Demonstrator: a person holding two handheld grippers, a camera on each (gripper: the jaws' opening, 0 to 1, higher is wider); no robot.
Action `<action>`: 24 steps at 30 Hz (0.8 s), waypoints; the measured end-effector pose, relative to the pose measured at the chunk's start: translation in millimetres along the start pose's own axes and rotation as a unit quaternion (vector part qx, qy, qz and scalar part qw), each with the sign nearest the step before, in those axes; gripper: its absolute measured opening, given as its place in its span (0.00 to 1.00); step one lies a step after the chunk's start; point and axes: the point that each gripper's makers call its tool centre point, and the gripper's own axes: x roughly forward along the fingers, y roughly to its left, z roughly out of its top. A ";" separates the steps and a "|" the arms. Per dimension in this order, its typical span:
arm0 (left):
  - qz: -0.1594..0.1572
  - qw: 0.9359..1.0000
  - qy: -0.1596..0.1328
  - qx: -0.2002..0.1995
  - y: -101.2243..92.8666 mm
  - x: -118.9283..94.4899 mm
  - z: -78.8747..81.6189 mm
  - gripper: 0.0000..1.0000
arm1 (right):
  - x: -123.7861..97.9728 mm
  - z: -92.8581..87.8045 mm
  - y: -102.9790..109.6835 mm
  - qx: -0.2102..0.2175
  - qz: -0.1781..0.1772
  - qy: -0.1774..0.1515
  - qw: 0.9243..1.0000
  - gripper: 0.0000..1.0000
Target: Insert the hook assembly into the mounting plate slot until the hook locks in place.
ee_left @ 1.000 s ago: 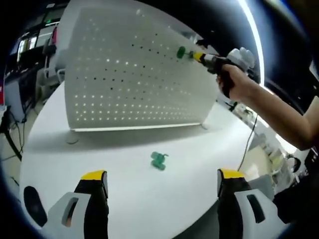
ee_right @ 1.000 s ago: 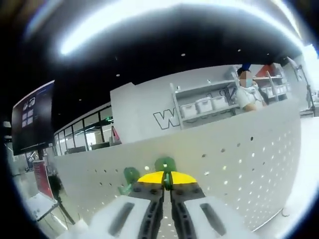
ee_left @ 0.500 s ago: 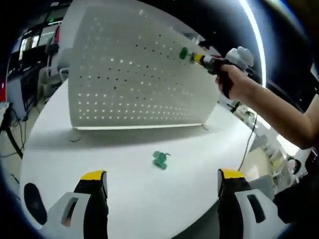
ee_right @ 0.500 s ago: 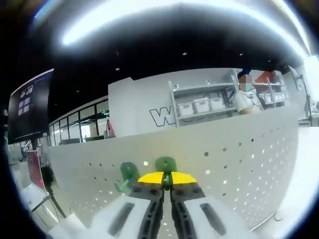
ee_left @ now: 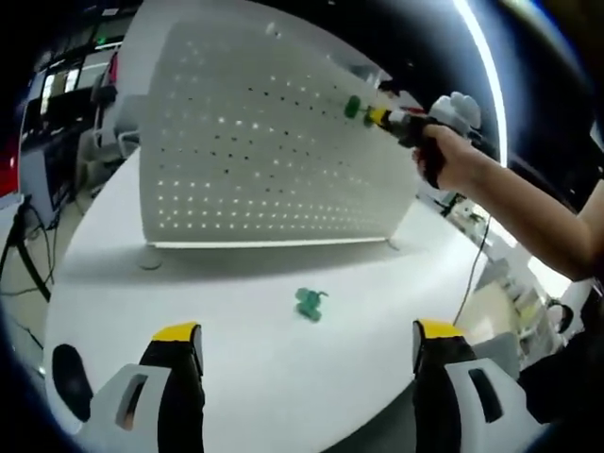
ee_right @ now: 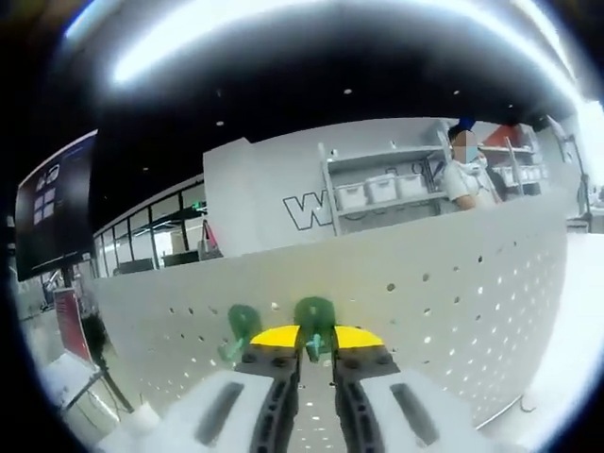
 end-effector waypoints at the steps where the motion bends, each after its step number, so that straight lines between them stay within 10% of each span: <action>1: 0.000 1.000 -0.001 0.000 0.3 -0.2 0.5 0.94 | -0.7 1.4 1.1 0.000 0.001 -0.001 1.000 0.12; 14: -0.008 1.000 -0.001 0.015 -14.3 -6.0 2.8 0.94 | -36.5 36.8 19.1 -0.004 0.039 -0.032 0.999 0.17; 24: -0.012 1.000 0.004 0.016 -22.0 -12.0 -3.4 0.93 | -87.7 -19.7 17.2 -0.067 0.082 0.050 0.993 0.18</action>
